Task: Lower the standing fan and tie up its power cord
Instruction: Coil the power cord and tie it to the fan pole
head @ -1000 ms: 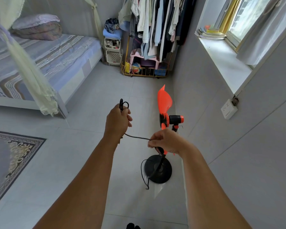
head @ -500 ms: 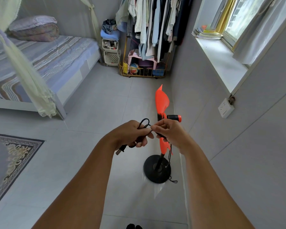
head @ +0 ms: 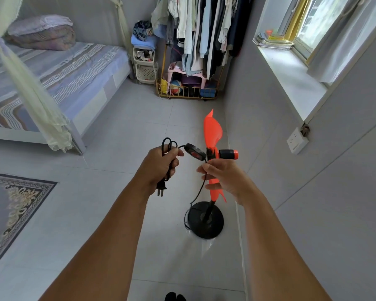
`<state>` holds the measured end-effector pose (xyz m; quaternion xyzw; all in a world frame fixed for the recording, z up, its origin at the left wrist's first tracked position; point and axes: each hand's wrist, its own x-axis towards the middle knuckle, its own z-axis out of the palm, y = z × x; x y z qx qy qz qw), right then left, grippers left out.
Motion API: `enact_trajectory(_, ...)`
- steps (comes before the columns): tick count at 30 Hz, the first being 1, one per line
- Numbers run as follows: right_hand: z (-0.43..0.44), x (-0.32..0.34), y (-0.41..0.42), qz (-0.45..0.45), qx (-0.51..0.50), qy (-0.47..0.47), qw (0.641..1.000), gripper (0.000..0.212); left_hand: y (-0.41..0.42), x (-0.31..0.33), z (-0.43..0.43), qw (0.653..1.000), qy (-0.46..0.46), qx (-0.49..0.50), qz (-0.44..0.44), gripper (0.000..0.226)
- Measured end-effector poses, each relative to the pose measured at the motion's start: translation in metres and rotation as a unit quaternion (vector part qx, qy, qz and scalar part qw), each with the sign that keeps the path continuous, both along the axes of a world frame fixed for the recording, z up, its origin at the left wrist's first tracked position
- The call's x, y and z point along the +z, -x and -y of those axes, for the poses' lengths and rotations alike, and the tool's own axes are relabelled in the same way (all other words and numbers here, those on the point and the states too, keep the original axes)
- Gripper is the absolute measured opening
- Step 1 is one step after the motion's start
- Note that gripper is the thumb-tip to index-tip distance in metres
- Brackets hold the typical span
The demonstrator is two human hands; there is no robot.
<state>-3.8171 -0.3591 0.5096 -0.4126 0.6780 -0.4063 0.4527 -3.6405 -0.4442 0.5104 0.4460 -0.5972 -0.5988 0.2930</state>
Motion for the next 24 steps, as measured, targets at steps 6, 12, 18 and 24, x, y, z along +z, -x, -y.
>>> enact_trajectory(6, 0.004, 0.021, 0.012, 0.095, -0.053, 0.075, 0.991, 0.016, 0.018, -0.004, -0.007, 0.999, 0.022, -0.015, 0.042, 0.022)
enact_trajectory(12, 0.006, 0.036, 0.03, 0.082, -0.13, 0.144, 0.977, 0.018, 0.049, 0.0, -0.02, 0.988, -0.054, -0.132, -0.056, 0.021)
enact_trajectory(18, 0.003, 0.033, 0.06, 0.02, -0.215, 0.169, 0.962, 0.023, 0.087, 0.0, -0.027, 0.976, -0.099, -0.174, -0.088, 0.018)
enact_trajectory(24, -0.002, 0.028, 0.093, -0.149, -0.22, 0.164, 0.95, 0.027, 0.117, 0.004, -0.033, 0.955, -0.125, -0.248, -0.102, 0.026)
